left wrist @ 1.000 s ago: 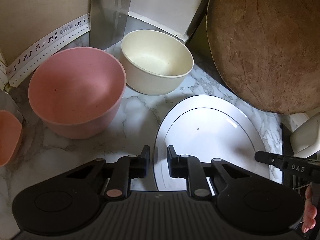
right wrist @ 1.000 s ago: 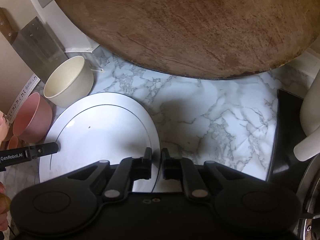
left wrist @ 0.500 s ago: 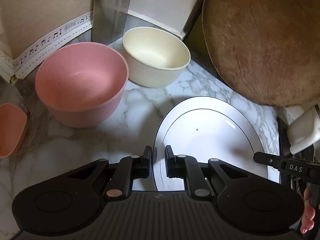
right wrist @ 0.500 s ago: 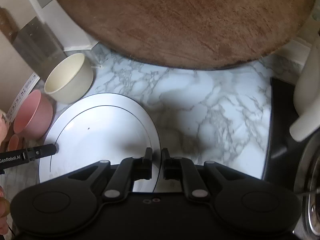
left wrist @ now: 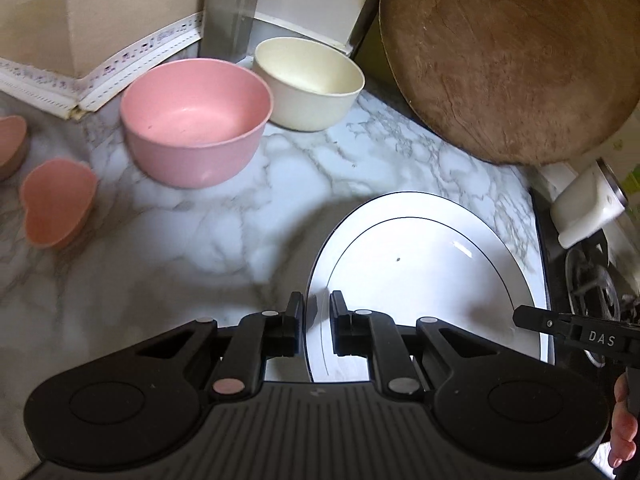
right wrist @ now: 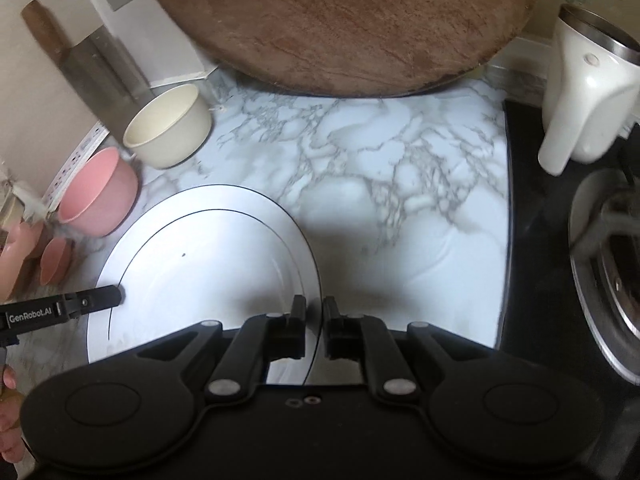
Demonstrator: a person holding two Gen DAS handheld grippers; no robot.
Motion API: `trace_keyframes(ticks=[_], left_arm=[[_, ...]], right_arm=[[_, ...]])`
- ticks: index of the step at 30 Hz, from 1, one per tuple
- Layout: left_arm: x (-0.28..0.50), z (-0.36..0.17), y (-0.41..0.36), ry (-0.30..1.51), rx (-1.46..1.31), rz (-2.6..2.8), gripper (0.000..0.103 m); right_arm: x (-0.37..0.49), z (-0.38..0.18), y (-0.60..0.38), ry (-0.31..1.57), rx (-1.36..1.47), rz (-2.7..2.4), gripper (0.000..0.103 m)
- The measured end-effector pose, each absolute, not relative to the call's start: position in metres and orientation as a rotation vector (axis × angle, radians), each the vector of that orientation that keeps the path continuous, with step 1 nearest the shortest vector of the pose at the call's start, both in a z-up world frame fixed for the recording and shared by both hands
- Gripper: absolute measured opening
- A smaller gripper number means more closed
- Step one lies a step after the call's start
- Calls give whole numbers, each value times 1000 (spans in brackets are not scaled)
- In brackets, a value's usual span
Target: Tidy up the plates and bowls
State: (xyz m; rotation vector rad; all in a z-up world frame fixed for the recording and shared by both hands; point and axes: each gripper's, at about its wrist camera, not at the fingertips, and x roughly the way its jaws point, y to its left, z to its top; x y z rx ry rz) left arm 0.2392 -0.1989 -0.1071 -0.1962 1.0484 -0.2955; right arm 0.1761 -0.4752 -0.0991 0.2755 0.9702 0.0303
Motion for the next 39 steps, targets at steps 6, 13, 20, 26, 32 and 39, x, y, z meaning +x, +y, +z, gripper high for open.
trace_keyframes(ticks=[6,13,20,26,32,39], left_arm=[[223,-102,-179,1051,-200,-293,12],[209,-104,-155,1060,-205,-266,12],[203,-105,-144,1061,-195,-245,12],[200,-108,-143,1070,-204,-250,12],[196,-108,-150,1067,-180,-263,12],[193,-109,-155,1057,-169,-282,12]], right_arm=[[155,-99,-457,975,285,34,9],[147,-103,-436,985,278,58,9],[146,-106,-423,995,258,73,9],[143,-106,-424,995,251,70,9],[137,-108,-428,990,252,52,9],[133,-111,-434,995,275,42,9]])
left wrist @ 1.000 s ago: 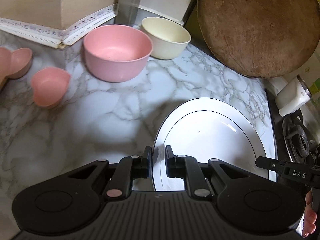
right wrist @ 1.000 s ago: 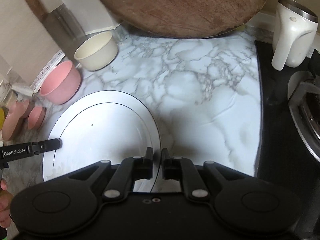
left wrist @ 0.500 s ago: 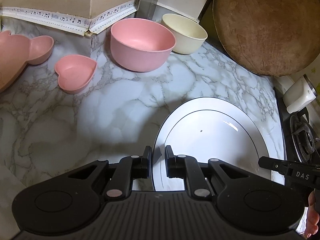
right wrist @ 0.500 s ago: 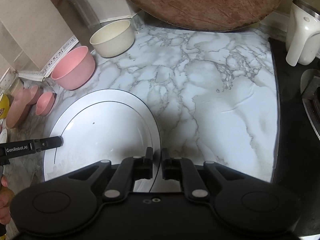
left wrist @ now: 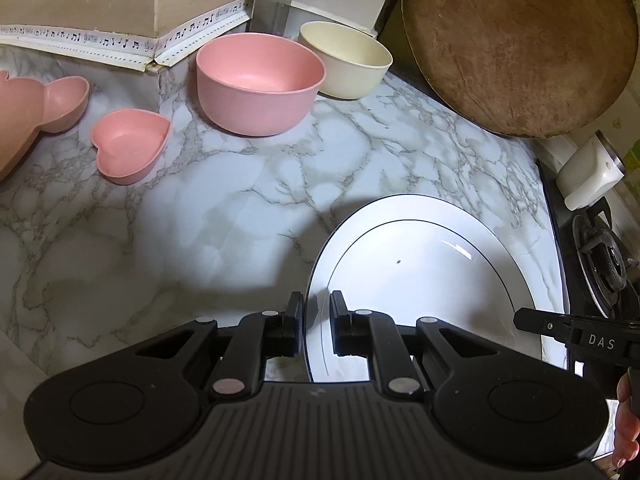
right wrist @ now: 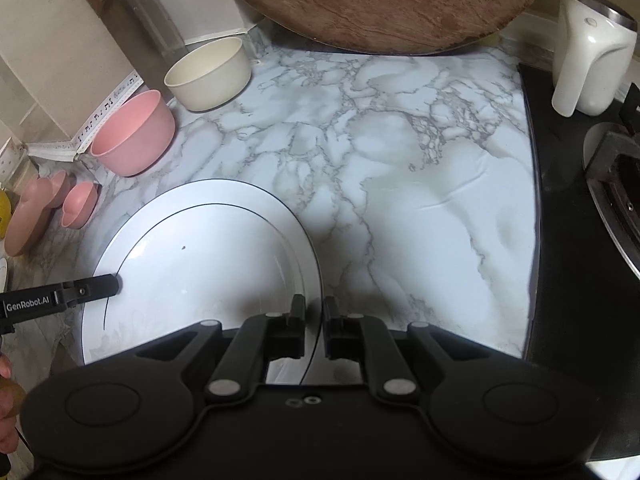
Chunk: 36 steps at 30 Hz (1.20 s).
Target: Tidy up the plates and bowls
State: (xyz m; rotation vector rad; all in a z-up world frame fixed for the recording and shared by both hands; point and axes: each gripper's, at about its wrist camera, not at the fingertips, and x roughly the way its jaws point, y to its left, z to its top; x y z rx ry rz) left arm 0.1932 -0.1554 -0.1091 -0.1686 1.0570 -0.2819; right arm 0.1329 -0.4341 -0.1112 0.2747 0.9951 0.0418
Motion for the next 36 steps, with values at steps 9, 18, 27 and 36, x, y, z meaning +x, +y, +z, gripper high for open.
trace_keyframes(ticks=[9,18,27,36], left_arm=[[190,-107,-151,1041,-161,-265,13],[181,-97,-147,1001,-136,-252,13],[167,-86,-141,960,-138,-281,13],[144,-63,-120,838,-135,-253,68]], right_arm=[[129,-108,-435,981,254,6,22],[118,-94,-426,923,182,6,27],[104,-75,-398,856,105,63,32],[96,-62,-364,797,63,120,48]])
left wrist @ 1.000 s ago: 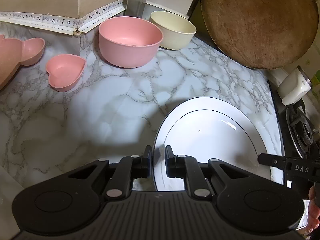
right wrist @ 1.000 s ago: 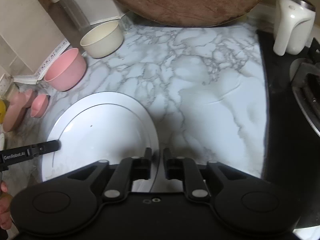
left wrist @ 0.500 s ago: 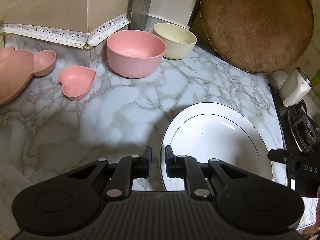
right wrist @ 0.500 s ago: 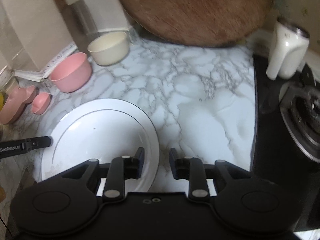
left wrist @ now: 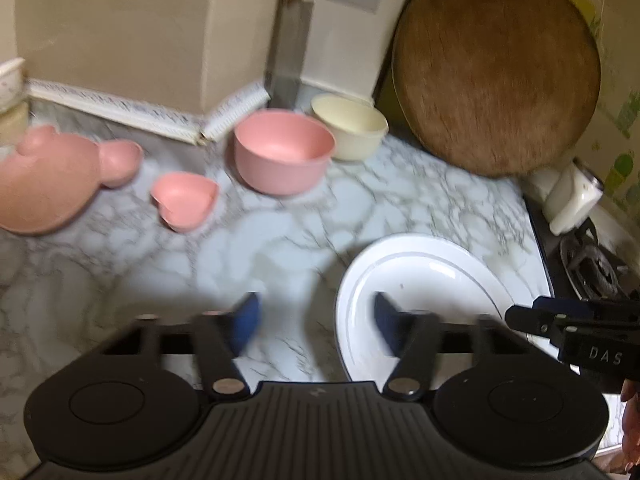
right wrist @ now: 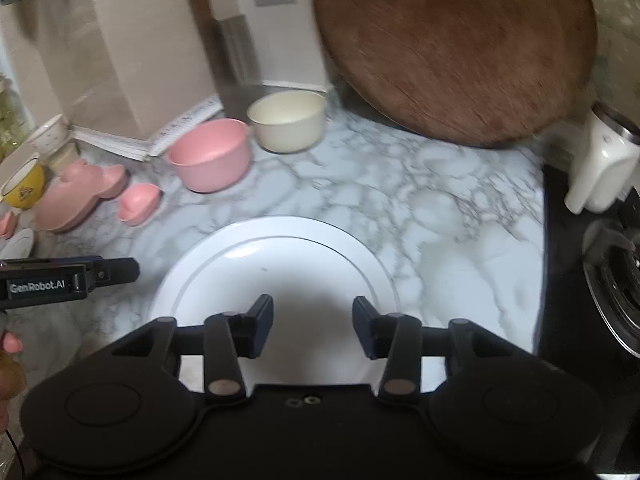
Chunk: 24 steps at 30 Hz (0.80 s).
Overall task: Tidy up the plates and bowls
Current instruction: 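Move both grippers to the white plate beside the sink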
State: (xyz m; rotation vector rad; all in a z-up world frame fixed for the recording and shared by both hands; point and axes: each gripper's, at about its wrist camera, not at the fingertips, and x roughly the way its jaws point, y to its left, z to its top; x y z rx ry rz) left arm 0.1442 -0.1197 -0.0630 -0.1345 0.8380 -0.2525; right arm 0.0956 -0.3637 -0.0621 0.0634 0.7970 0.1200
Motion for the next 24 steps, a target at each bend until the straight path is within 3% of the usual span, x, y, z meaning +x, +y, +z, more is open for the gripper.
trace_keyframes(ticks=[5,13,17,24], left_arm=[[135,-51,-102,800,-137,-238,69],[113,-35,-54,724,-144,-148,77],[100,-27,-27,676,-143,-74,78],[82,-18,11,625,-140,21,78]], right_arm=[[94,-50,-336,752,35,175,66],[96,-32,-283,688,-18,283,83],[93,-26,-254,636,-46,333,102],[95,-23,-208,605,-100,419,103]])
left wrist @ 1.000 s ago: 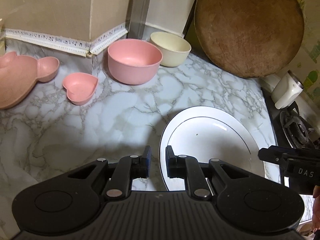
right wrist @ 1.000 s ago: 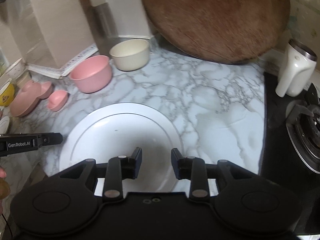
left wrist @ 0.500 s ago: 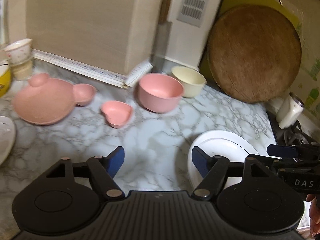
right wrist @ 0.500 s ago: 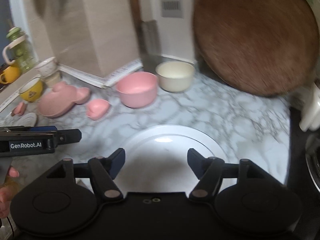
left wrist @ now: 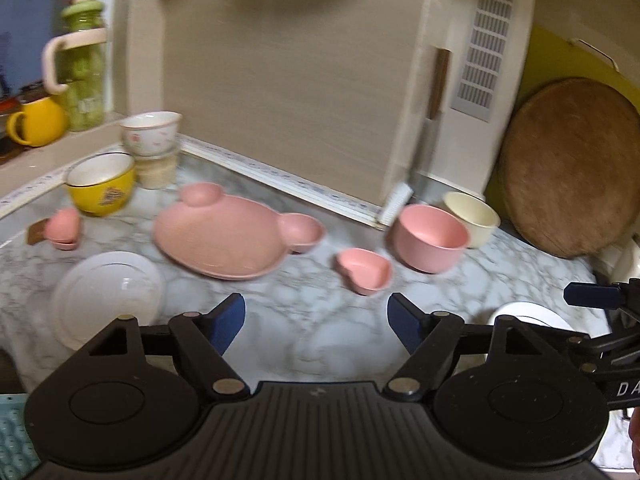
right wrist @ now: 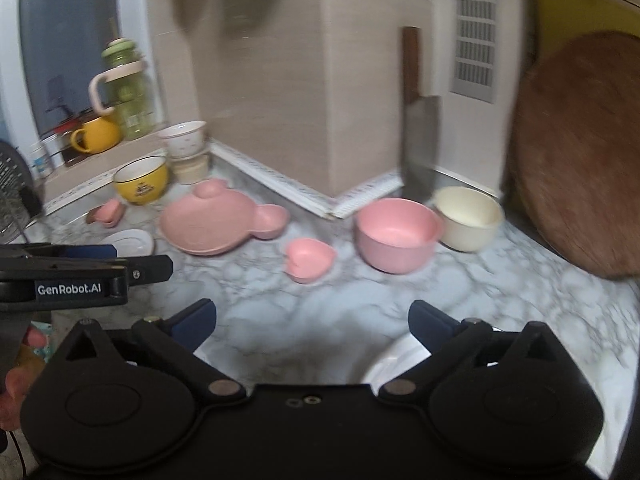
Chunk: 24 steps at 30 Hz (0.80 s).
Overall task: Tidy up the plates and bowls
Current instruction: 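Move both grippers to the white plate beside the sink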
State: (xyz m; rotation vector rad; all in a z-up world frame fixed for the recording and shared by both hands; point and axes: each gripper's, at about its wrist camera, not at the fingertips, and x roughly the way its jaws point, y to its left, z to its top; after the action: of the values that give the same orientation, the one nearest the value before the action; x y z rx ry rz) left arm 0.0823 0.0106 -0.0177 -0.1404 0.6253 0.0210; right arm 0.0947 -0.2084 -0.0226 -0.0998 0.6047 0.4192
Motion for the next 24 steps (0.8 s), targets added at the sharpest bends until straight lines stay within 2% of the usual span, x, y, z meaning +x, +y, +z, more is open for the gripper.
trace_keyframes(ticks=[8,12,24], left_arm=[[68,-16,58,618,-130,124,79],[64,-21,91,622,-145,217,90],[74,-42,189,671,-251,382,90]], right_arm=[[110,-24,-151,602,-143,501,103],[122,-26,-122,627,-155,544,103],[162,-48,-25,706,-236,636,103]])
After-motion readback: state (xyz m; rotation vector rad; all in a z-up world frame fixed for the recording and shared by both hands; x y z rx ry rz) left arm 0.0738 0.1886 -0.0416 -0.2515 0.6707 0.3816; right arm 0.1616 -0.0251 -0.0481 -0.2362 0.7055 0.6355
